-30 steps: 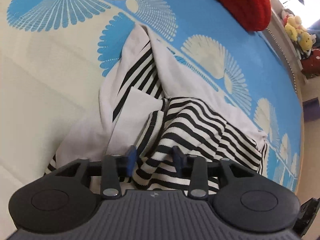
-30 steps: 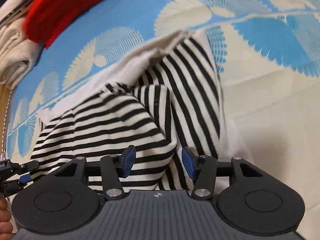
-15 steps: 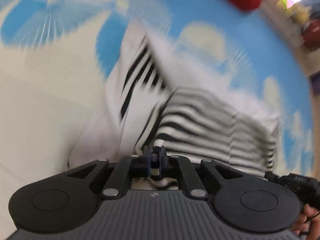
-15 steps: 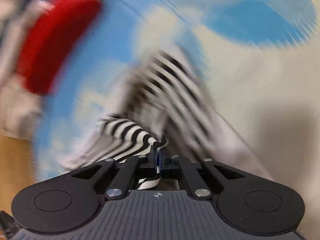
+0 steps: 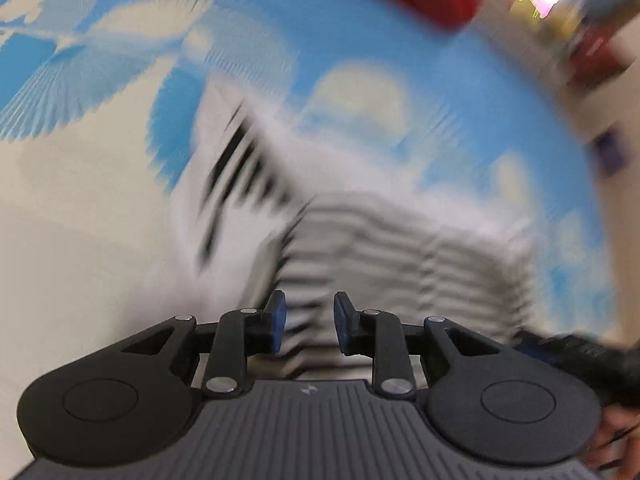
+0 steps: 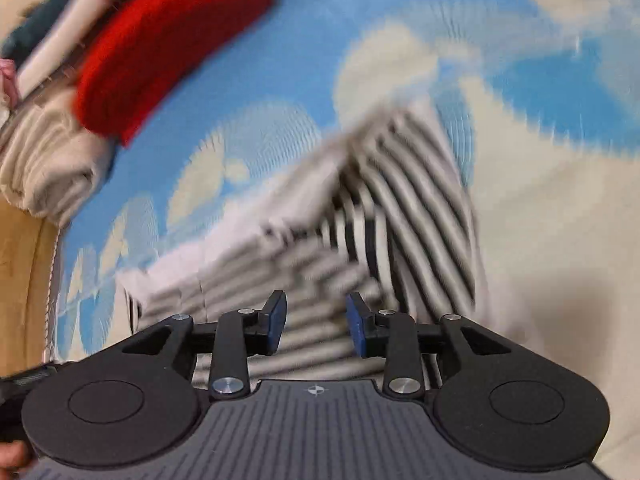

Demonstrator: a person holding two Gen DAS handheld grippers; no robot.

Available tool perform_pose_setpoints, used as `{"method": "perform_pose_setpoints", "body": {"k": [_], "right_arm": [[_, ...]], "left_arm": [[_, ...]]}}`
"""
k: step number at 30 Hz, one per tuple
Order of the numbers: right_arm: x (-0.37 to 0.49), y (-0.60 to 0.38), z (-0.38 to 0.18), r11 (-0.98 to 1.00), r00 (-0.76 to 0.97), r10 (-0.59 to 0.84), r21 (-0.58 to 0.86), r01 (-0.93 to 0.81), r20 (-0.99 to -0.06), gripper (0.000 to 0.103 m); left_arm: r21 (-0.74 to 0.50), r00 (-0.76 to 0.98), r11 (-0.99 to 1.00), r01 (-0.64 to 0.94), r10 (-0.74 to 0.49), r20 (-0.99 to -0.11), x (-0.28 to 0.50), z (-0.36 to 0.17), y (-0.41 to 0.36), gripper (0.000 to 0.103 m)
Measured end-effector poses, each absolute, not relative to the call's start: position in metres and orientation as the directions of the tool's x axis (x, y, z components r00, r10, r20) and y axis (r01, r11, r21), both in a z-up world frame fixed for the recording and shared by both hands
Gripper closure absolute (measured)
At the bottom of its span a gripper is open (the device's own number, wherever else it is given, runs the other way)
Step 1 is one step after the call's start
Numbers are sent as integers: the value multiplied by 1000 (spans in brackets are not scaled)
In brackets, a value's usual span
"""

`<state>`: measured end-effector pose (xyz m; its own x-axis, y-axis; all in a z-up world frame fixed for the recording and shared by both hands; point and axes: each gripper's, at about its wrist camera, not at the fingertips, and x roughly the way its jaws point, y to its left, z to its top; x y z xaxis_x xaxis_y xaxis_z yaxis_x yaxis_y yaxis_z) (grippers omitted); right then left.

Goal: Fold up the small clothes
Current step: 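Fold the held edge over the body and open both grippers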

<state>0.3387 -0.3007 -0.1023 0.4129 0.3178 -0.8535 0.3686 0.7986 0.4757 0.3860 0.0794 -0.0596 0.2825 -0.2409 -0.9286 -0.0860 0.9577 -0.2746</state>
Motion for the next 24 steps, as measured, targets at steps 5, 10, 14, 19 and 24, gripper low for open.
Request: {"method": "perform_pose_setpoints", "body": {"k": [5, 10, 14, 19, 24], "right_arm": [[337, -306, -115, 841, 346, 227, 362, 401, -910, 64], [334, -303, -97, 830, 442, 294, 456, 320, -847, 55], [330, -313, -128, 806, 306, 301, 412, 425, -903, 61], [319, -322, -71, 847, 459, 220, 402, 349, -861, 59], [273, -342, 9, 808, 632, 206, 494, 321, -747, 58]], "left_arm": [[-238, 262, 967, -91, -207, -943, 387, -65, 84, 77], [-297, 317, 953, -52, -266, -910, 389, -49, 87, 77], [-166, 213, 986, -23, -157, -964, 384, -75, 78, 76], [-187, 368, 982, 2, -175, -913, 369, -25, 95, 76], [-231, 501, 972, 37, -218, -837, 321, 42, 116, 76]]}}
